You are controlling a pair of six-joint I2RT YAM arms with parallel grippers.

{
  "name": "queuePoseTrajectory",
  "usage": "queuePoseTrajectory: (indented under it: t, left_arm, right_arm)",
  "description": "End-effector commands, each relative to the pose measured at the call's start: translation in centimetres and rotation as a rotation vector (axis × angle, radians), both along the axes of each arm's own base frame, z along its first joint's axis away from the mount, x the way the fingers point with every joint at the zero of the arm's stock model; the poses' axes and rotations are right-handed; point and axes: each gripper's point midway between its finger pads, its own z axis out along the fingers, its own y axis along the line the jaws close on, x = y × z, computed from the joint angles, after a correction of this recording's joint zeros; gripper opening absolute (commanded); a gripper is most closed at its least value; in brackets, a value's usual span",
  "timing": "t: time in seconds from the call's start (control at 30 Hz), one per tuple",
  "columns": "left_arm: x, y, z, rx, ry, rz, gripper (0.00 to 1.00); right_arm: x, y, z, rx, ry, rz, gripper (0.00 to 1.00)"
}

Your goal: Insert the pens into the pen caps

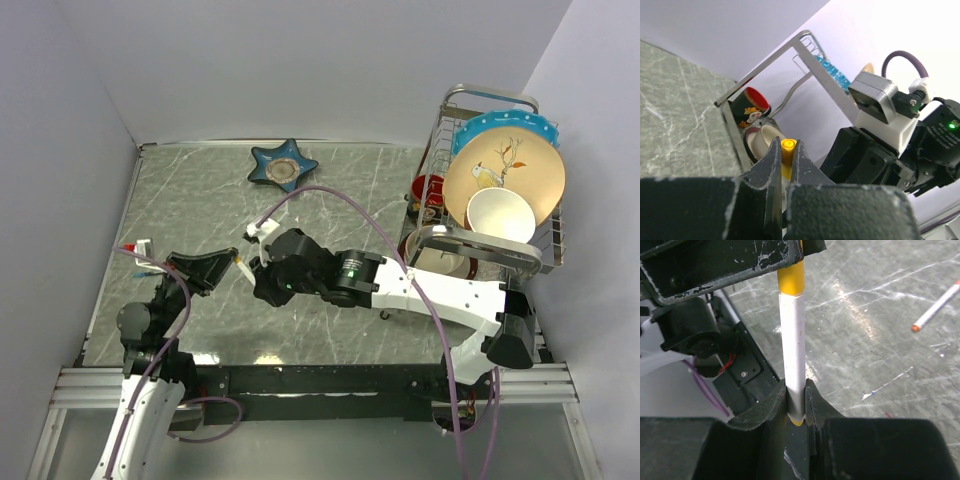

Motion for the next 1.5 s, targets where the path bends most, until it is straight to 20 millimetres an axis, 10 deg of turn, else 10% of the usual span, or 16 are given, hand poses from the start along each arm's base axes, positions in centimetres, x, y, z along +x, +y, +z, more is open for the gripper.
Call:
queuePoseTrajectory:
  t: [0.0,0.77,1.13,1.47]
  left_arm:
    - [-5.3,-4.1,-4.8,0.064,0.130,-0.395,0.01]
    - [-5.1,-6.1,-9.7,0.126,0.319,-0.464,0.01]
    - [-3.6,-5.6,-12.1,0.218,0.429,-0.380,0.01]
    - [-2.2,-5.7,-8.9,0.190,0.390,-0.340,0.01]
  right_arm:
    - [6.8,1.3,23.8,0.738,-0.303,-0.203,0.00]
    - [9.9,2.6,26.3,0.740,-0.510,-0.226,0.00]
    - [10.7,2.1,24.1,0.686,-0.502,-0.268,0.00]
    - [10.3,1.2,21.4,0.621,-0.465,-0.258,0.08]
